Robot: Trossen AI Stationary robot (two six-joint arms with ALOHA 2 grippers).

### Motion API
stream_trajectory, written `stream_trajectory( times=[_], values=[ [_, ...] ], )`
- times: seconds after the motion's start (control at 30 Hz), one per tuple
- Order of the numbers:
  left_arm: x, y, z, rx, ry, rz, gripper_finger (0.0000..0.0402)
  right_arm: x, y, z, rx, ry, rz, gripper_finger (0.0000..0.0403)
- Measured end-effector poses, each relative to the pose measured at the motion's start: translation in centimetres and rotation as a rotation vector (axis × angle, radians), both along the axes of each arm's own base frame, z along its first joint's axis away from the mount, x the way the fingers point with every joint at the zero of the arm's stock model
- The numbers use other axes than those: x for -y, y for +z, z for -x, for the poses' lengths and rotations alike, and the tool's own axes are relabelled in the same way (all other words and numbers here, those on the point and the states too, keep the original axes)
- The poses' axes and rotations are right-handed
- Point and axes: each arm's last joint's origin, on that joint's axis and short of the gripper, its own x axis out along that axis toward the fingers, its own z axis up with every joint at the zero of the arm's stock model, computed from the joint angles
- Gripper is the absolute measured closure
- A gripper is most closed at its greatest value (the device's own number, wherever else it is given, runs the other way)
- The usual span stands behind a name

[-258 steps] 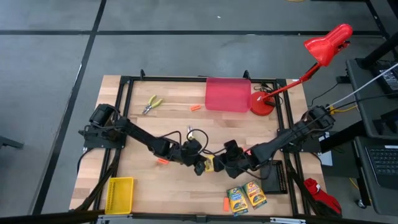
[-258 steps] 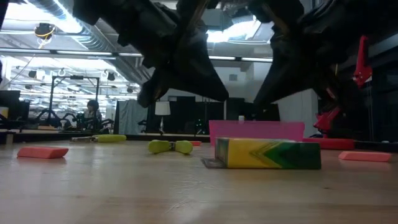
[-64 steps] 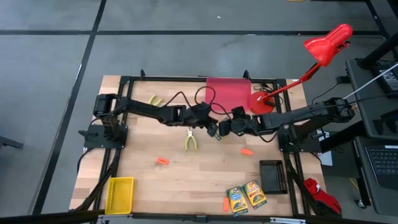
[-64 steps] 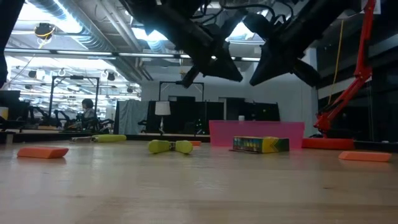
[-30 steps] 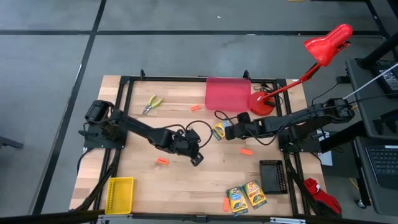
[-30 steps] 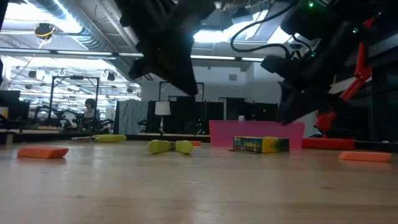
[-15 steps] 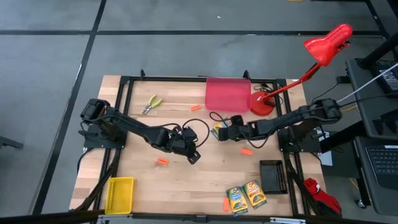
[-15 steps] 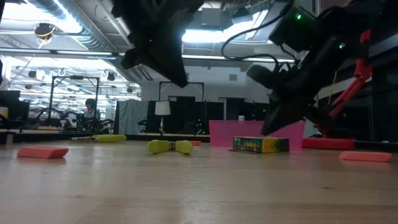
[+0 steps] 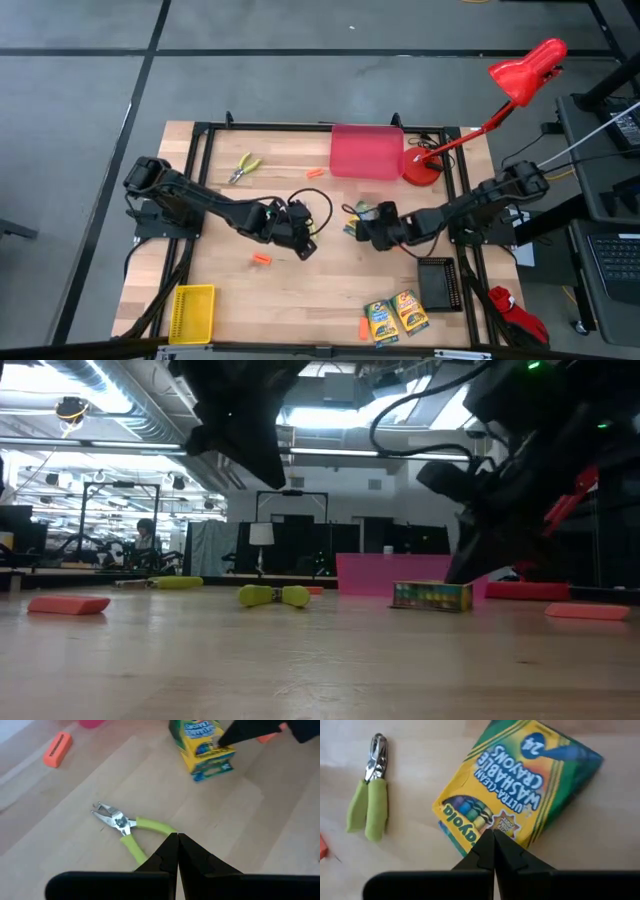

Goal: Pick & Place School Supplies
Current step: Put the yellow crayon box into the red bin

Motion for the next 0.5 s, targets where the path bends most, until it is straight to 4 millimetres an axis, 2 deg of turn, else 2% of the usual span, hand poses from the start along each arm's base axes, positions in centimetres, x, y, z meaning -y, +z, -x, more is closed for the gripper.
stream_trajectory(
  times=[0.2, 0.5],
  values=[
    [0.6, 0.0, 0.2, 0.004, -0.014, -0.013, 0.0398, -1.7, 0.9, 0.9, 0.127, -0.115, 0.053, 0.0402],
    [1.5, 0.0, 0.5, 0.0, -0.039, -0.017, 0.0398, -1.5, 0.9, 1.6, 0.139, -0.218, 0.068, 0.0403]
  ],
)
